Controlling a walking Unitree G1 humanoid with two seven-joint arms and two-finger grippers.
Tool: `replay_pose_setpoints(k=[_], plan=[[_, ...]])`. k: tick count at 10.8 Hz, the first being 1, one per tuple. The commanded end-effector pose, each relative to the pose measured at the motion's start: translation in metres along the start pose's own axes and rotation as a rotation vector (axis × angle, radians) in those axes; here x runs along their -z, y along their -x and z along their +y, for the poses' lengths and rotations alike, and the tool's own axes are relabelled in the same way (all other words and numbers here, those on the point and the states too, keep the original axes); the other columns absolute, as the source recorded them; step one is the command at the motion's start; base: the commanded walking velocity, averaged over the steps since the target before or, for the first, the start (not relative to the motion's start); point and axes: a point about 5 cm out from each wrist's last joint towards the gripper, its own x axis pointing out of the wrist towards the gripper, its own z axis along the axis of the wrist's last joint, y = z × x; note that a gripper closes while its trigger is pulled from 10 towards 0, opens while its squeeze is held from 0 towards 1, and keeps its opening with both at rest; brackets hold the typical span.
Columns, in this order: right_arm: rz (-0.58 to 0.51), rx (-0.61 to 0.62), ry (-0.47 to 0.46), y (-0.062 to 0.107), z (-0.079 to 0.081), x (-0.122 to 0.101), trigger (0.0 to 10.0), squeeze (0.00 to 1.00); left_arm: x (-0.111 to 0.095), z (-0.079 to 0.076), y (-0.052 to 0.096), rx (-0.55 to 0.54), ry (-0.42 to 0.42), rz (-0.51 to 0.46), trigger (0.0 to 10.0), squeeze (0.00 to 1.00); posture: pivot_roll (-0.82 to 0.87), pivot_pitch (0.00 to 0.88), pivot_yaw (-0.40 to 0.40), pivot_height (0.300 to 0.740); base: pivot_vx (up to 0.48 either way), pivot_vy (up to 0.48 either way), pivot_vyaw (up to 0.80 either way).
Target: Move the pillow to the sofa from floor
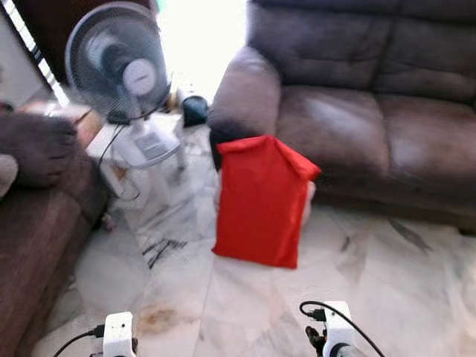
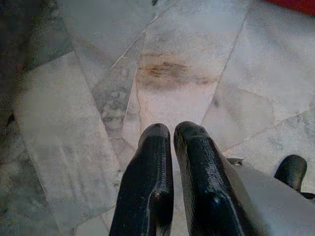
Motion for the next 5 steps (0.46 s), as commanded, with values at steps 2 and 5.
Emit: replay_pose_setpoints(k=[2,5], plan=[[0.020,0.001,0.000,0.0009,-0.0001,0.0061,10.0,0.00,0.0068,0.0011,0.0020,-0.007,0.003,0.017,10.0,0.00,0.15,0.151,-0.022,0.740,0.244,0.000,0.00],[0.028,0.002,0.008,0.0009,-0.0004,0.0069,10.0,0.00,0.0054,-0.0005,0.0016,-0.002,0.004,0.012,10.0,0.00,0.15,0.149,-0.023,0.740,0.246,0.000,0.00]])
